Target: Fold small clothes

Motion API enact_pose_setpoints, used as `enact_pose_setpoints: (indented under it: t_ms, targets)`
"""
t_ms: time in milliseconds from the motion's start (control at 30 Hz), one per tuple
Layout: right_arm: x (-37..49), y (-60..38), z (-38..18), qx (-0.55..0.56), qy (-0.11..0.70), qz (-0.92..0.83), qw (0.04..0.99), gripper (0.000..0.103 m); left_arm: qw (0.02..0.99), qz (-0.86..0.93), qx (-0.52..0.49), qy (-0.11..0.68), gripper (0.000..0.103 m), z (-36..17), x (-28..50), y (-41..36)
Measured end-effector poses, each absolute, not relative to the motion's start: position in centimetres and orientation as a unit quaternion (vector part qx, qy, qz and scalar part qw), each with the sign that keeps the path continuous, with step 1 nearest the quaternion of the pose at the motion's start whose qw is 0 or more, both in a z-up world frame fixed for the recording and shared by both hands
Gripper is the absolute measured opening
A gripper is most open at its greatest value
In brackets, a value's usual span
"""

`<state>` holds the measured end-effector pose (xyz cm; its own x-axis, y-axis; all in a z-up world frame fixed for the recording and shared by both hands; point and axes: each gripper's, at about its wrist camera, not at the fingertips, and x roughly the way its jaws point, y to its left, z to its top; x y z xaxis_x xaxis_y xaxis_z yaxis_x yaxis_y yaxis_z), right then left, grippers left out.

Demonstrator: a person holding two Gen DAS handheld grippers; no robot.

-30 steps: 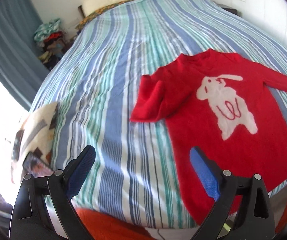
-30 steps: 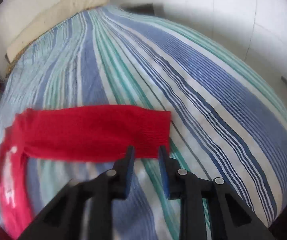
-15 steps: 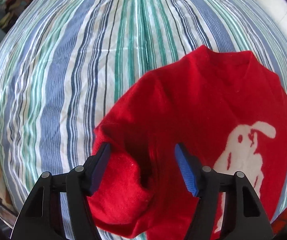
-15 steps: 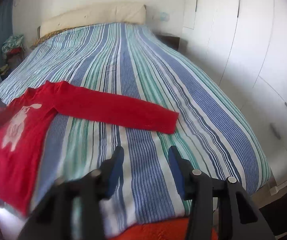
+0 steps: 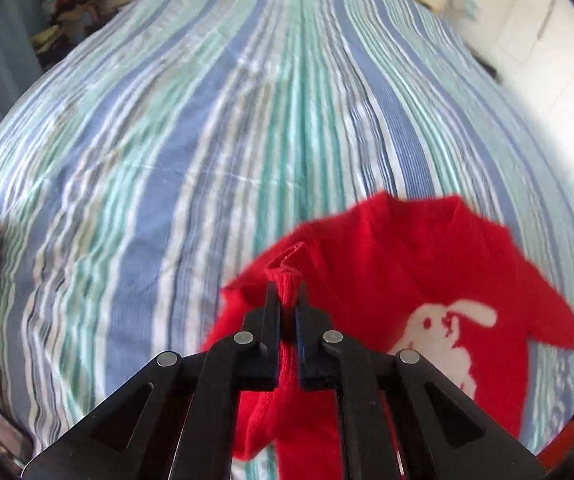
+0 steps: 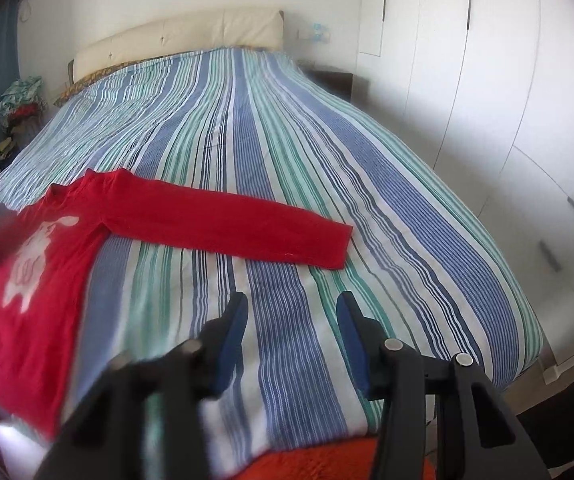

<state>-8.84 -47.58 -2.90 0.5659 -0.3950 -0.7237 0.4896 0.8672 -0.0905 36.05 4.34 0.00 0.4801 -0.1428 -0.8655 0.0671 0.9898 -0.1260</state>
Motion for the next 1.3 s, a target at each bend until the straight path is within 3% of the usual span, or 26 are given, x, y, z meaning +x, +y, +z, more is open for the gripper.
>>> enact_pose_setpoints:
  t_ms: [167, 333, 533, 967, 1067, 1133, 1167, 1200, 1300]
  targets:
    - [-9.2, -47.9, -2.8, 0.067, 0.392, -0.249, 0.883, 0.046, 0.876, 0.088, -0.147, 0.45, 0.005, 3.7, 32.5, 18.9]
    - [-9.2, -47.9, -2.8, 0.066, 0.396, -0.251, 0.881, 0.046, 0.843, 0.217, -0.19, 0.453, 0.005, -0.4, 29.9, 29.3]
    - [-8.3, -47.0, -3.2, 0.04, 0.414, -0.248, 0.875, 0.046, 0.815, 0.259, -0.187, 0.484, 0.005, -6.0, 27.8, 30.7]
    - [-8.2, -46.9, -3.6, 0.034, 0.422, -0.248, 0.871, 0.046, 0.732, 0.347, -0.022, 0.586, 0.003, -13.6, 27.3, 29.0]
    - [-8.4, -47.1, -3.5, 0.038, 0.419, -0.249, 0.872, 0.046, 0.721, 0.357, -0.022, 0.593, 0.014, -12.8, 27.5, 28.7]
    - [-8.5, -47.1, -3.5, 0.039, 0.418, -0.248, 0.873, 0.046, 0.721, 0.376, -0.046, 0.581, 0.044, -11.1, 27.0, 28.7]
    - [-8.5, -47.2, -3.5, 0.04, 0.418, -0.248, 0.873, 0.046, 0.731, 0.382, -0.053, 0.563, 0.065, -9.8, 26.7, 28.3]
    - [-8.5, -47.2, -3.5, 0.042, 0.418, -0.248, 0.873, 0.046, 0.75, 0.377, -0.06, 0.54, 0.071, -8.5, 26.6, 27.6]
    - [-8.3, -47.3, -3.6, 0.045, 0.419, -0.248, 0.872, 0.046, 0.81, 0.292, -0.059, 0.505, 0.071, -5.9, 27.7, 23.5]
